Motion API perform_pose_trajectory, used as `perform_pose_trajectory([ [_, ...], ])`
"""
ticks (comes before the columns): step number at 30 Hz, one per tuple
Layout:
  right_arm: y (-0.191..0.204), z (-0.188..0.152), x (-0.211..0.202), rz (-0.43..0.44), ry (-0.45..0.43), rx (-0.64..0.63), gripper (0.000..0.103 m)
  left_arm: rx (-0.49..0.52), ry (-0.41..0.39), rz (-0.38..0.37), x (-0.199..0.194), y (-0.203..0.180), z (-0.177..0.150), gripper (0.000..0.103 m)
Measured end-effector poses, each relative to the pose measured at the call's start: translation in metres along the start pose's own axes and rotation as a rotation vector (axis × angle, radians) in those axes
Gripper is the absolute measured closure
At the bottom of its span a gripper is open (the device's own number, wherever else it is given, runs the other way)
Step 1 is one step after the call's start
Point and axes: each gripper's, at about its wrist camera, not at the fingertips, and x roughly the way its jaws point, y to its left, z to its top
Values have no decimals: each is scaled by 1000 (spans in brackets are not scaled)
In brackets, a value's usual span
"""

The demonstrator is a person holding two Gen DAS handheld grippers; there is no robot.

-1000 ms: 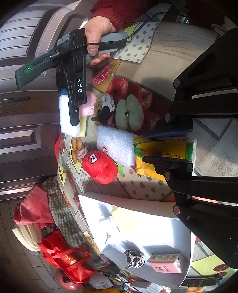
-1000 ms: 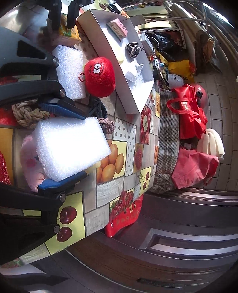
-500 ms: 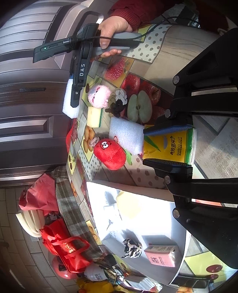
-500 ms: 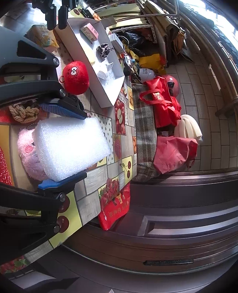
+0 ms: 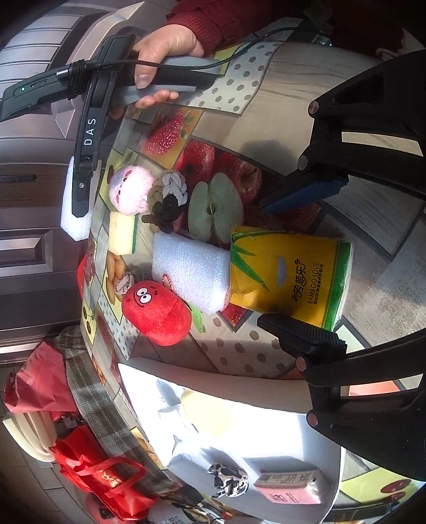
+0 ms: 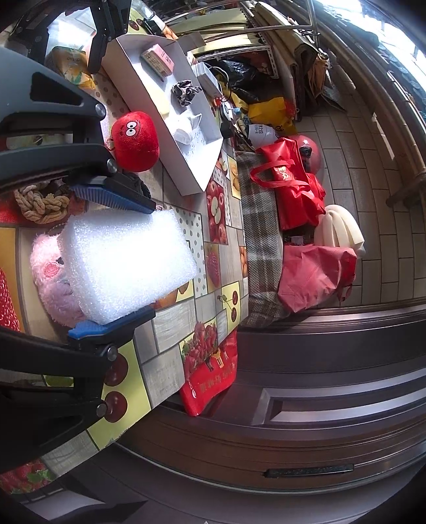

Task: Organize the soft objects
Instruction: 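Carry the foam block and yellow tissue pack with both tools over the white box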

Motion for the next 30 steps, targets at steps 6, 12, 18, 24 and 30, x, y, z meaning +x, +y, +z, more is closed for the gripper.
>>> perform_pose_trajectory([
  [6,-1,0,0,-2,-4,1,45,-13,-27,-16,-1,1,1,56],
  [12,-1,1,-6,-5,-40,25,45,-71,-275,27,-47,18,-9,58],
  [18,4,2,-11,-12,-78,21,45,-143,-497,265,-84,53,-27,58],
  [24,12,2,-12,-14,-99,22,45,-323,-521,410,-87,112,-40,57],
  [30,38,2,-7,19,-96,-21,45,-395,-511,448,-84,137,-47,57],
])
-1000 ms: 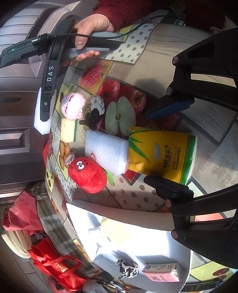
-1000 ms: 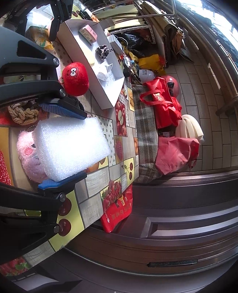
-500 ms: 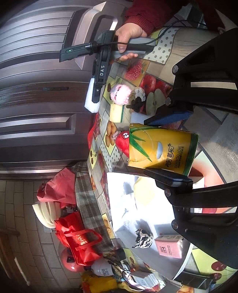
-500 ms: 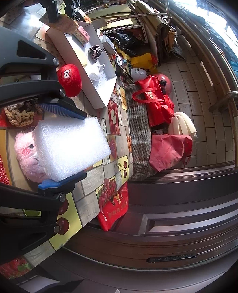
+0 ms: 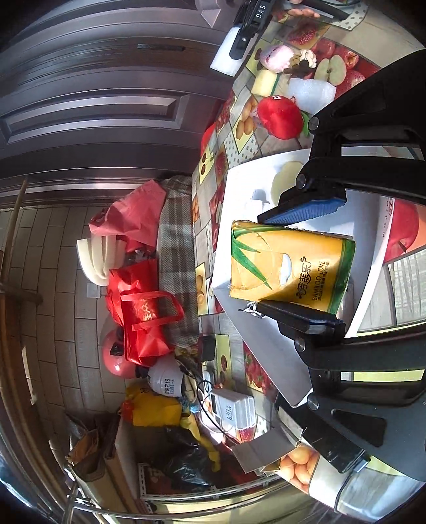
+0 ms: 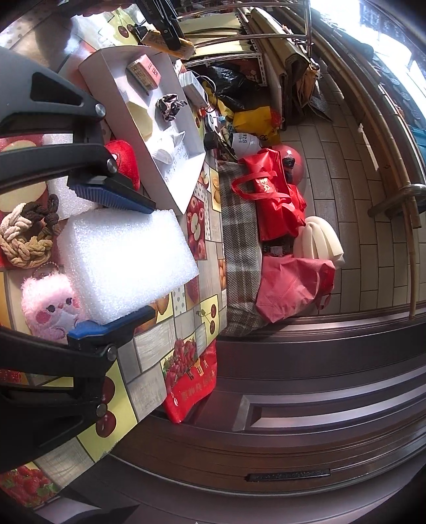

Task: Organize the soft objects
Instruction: 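Carry the foam block and yellow tissue pack with both tools over the white box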

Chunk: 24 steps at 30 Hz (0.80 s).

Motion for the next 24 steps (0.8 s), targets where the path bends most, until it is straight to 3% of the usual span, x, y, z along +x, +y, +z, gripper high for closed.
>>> perform_pose_trajectory([
  [15,90,-1,25,133,28,-164,45,-3,-26,74,24,13,9,57],
  [24,134,3,51,206,52,-181,45,-17,-12,108,50,24,18,57],
])
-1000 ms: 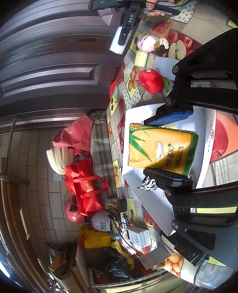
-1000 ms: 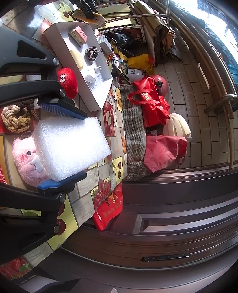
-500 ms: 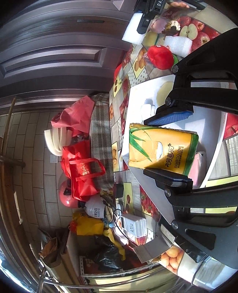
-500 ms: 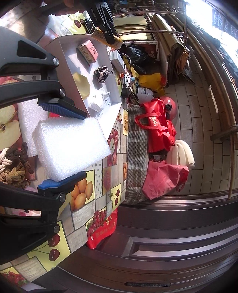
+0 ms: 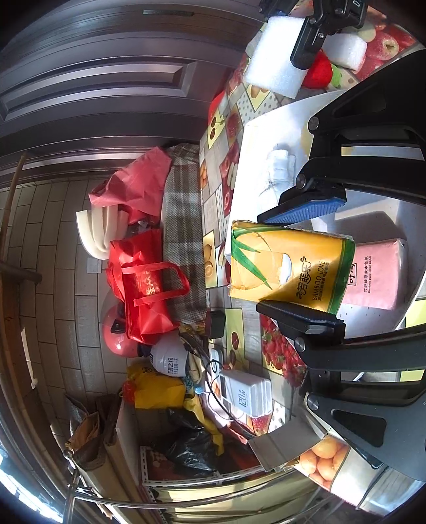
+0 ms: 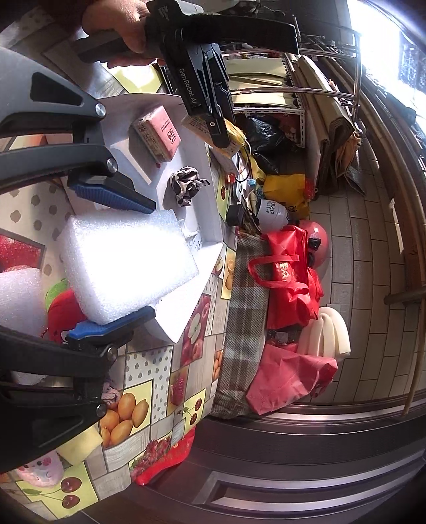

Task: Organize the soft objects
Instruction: 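Carry the foam block and yellow tissue pack with both tools over the white box, then open both tools to drop the foam block and tissue pack into the box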

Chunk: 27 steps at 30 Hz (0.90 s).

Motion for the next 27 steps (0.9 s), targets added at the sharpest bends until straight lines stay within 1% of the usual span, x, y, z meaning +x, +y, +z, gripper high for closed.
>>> perform_pose_trajectory([
  [6,16,11,28,33,19,49,45,-13,24,-6,14,2,4,57],
  [14,34,23,61,51,49,64,45,-42,40,7,32,8,9,57],
  [22,28,31,94,42,113,122,45,-81,68,9,44,16,12,57],
  [25,27,31,100,49,139,135,44,-89,79,7,45,18,12,56],
  [27,27,31,98,48,133,133,43,-88,85,14,46,17,12,51],
])
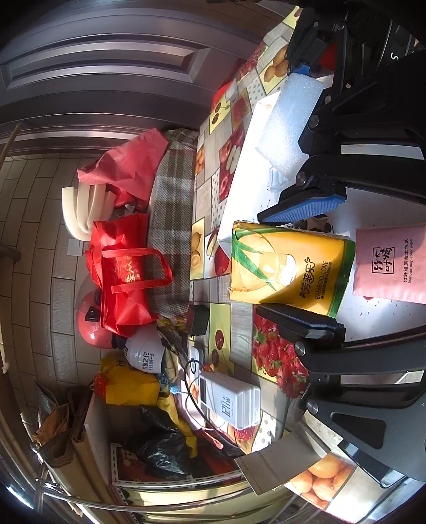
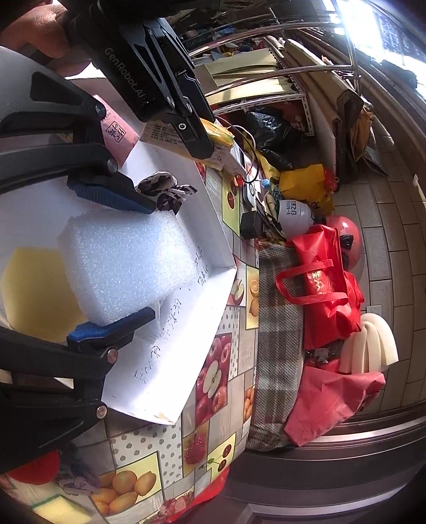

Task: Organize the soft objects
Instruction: 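Open both tools to drop the foam block and tissue pack into the box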

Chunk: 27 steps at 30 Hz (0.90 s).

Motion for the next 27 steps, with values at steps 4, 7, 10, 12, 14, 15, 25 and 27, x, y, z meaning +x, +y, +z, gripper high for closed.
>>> perform_pose_trajectory([
  [4,5,0,-2,-7,-10,-21,38,9,-32,31,-5,-3,-1,17],
  [7,9,0,-7,-41,-36,-36,20,18,-68,64,-11,-4,-2,6],
  [10,13,0,-11,-62,-64,-60,9,11,-83,73,-14,-2,-2,0],
  [12,15,1,-12,-73,-77,-68,3,5,-83,71,-14,0,-2,0],
  [14,15,1,-13,-71,-84,-71,1,2,-83,70,-14,1,-2,0],
  [15,15,2,-13,-70,-85,-71,1,4,-83,70,-14,1,-2,0],
  [25,20,-1,-24,-97,-152,-88,0,-26,-101,58,-18,7,-1,0],
  [27,23,-3,-31,-99,-185,-101,0,-48,-101,64,-19,10,-1,0],
])
